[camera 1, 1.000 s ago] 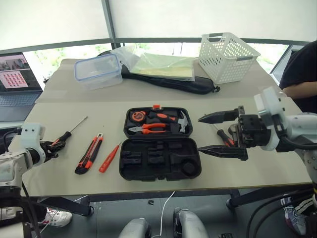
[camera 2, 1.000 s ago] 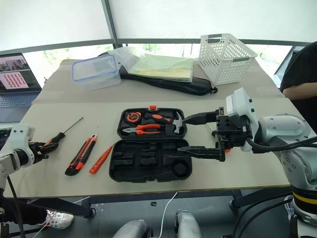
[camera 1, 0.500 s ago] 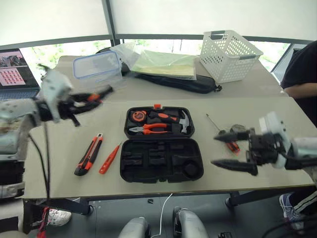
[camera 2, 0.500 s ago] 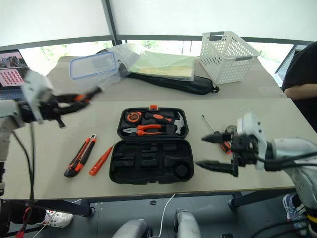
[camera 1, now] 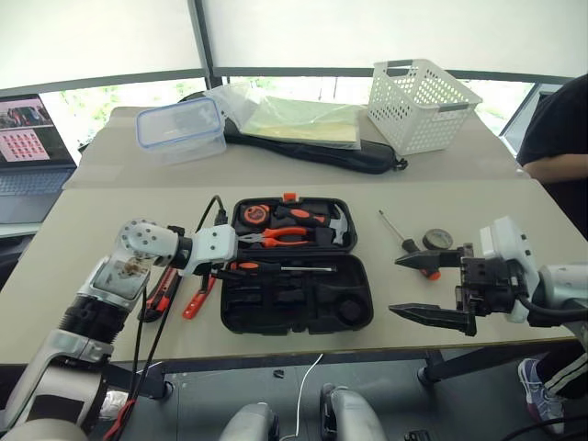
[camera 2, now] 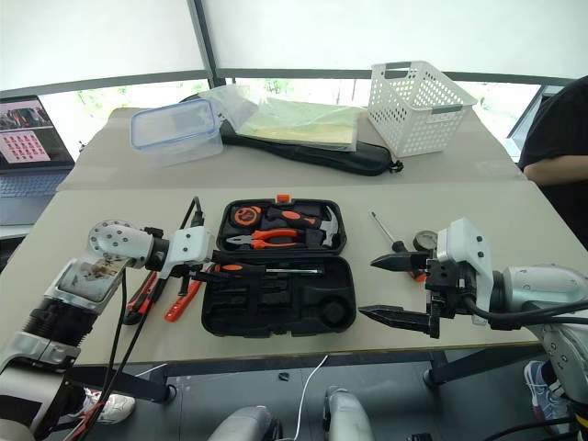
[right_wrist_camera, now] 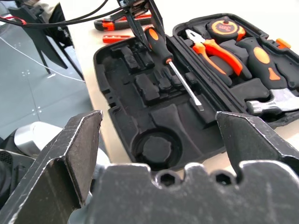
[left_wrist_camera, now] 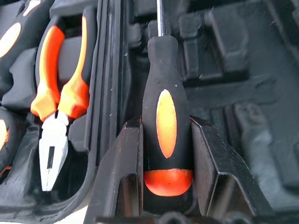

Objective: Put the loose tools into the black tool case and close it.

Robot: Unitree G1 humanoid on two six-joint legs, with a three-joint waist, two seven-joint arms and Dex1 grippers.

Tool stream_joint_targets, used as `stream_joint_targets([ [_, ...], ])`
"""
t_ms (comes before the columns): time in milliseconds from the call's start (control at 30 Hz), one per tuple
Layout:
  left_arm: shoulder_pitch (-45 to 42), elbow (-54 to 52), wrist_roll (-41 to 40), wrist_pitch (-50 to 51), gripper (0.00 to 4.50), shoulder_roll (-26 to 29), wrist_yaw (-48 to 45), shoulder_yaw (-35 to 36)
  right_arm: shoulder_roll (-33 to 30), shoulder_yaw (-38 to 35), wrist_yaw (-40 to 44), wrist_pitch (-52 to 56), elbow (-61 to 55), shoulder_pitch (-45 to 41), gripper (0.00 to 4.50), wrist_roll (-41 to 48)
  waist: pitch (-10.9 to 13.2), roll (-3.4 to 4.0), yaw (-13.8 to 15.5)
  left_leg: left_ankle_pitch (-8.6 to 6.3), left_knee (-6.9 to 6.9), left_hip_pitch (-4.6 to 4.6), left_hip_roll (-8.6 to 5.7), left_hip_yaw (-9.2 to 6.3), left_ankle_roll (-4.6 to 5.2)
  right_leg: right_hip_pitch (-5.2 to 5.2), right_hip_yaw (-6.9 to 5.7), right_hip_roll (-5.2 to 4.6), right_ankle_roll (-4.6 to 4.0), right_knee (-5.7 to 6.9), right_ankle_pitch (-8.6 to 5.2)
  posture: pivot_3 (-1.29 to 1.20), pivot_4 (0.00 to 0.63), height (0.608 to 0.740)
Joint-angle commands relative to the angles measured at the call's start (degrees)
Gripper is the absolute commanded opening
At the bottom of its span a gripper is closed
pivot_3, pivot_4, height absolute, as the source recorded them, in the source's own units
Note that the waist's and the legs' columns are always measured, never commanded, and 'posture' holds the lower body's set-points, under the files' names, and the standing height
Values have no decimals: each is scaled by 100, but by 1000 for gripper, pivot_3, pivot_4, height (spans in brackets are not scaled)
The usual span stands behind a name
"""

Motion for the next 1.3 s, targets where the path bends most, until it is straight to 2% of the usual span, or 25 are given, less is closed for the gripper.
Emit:
stream_joint_targets([
  [33, -248, 176, 219, -141, 879, -177, 240, 19, -29, -111, -68, -6, -172, -4, 4500, 75, 0, 0, -1, -1, 0, 0, 0, 0, 2, 0, 0, 0, 1, 0, 1, 0, 150, 740],
  [333, -371, 344, 286, -228, 879, -408, 157, 18, -9, 63, -120, -106, -38, -148, 4500, -54, 0, 0, 17, -2, 11, -2, -2, 1, 3, 1, 3, -2, 5, 0, 3, 0, 150, 740],
  [367, -373, 338, 271, -235, 1379, -415, 125, 32, 0, 73, -128, -99, -32, -188, 4500, -42, 0, 0, 15, -2, 12, -2, -2, 1, 3, 2, 4, -2, 5, 1, 3, 0, 150, 740],
  [400, -380, 316, 254, -216, 1379, -415, 101, 52, 6, 82, -137, -86, -27, -221, 4500, -30, 0, 0, 12, -2, 13, -2, -2, 0, 3, 2, 4, -1, 5, 2, 3, 0, 150, 740],
  [433, -393, 284, 231, -187, 1969, -409, 75, 71, 12, 88, -143, -82, -23, -241, 4500, -23, 0, 0, 11, -2, 13, -2, -2, 0, 3, 2, 4, -1, 5, 3, 3, 0, 150, 740],
  [467, -409, 249, 206, -166, 2172, -402, 55, 96, 14, 92, -147, -82, -19, -248, 4500, -19, 0, 0, 7, -2, 13, -1, -2, 0, 3, 2, 4, -1, 5, 3, 3, 0, 150, 740],
  [633, -604, -61, -37, 160, 3935, -507, 82, 263, 42, 123, -160, -102, 2, -266, 4500, -8, 0, -1, 40, -4, 30, -9, -2, -4, 6, 2, 0, -1, 7, 4, 4, 0, 150, 740],
  [767, -590, -254, -85, 282, 3935, -602, 62, 220, 86, 185, -184, -116, 13, -308, 4500, -32, 0, 0, 34, -7, 33, -7, -2, 0, 11, 6, 2, -3, 10, 2, 5, 0, 150, 740],
  [867, -477, -206, 13, 125, 3238, -624, 8, 94, 117, 199, -200, -115, 22, -339, 4500, -36, 0, 0, 27, -7, 33, -6, -2, 0, 11, 6, 1, -2, 10, 2, 5, 0, 150, 740],
  [1133, -347, 38, 270, -143, 260, -662, -128, -225, 150, 179, -238, -99, 69, -386, 4500, -18, 0, 0, -2, -7, 33, -4, -2, 0, 11, 6, 3, -1, 10, 2, 5, 0, 150, 740],
  [1167, -365, 125, 370, -221, 7, -705, -49, -268, 161, 188, -250, -93, 65, -397, 4500, -18, 0, 0, 1, -7, 33, -4, -2, 0, 11, 7, 3, -1, 10, 2, 5, 0, 150, 740],
  [1300, -505, 538, 745, -503, 7, -935, 391, -371, 190, 214, -275, -80, 48, -419, 4500, -20, 0, 0, 40, -7, 34, -3, -2, 0, 12, 11, 2, -2, 10, 1, 5, 0, 150, 740],
])
